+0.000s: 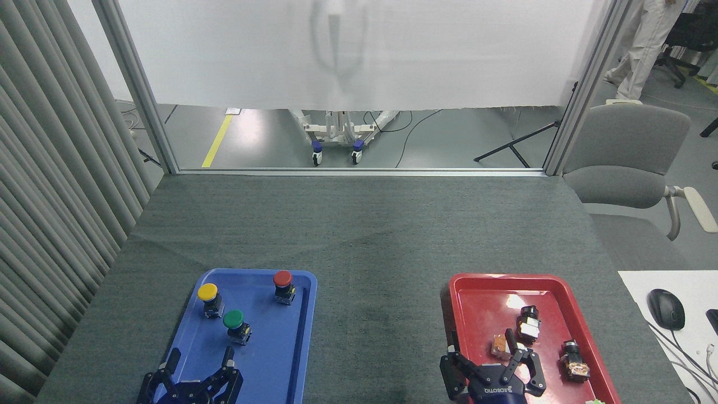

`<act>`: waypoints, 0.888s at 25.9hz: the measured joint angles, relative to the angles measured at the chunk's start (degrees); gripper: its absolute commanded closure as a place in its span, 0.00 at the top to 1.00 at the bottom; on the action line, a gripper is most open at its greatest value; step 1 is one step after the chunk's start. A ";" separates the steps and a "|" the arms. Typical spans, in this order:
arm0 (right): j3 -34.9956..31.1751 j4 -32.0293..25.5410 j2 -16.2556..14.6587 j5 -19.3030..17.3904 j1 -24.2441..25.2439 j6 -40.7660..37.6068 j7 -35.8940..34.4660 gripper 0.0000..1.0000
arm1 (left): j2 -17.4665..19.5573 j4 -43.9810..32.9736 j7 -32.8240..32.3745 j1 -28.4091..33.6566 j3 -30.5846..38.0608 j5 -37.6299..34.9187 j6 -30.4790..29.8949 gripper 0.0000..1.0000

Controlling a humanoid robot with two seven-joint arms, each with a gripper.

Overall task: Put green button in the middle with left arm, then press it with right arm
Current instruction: 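Move the left gripper toward the green button on the blue tray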

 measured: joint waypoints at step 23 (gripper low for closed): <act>-0.30 0.44 -0.52 -3.06 -0.29 -0.93 0.66 1.00 | 0.05 0.49 -0.32 -0.65 -2.01 -0.13 -2.25 0.90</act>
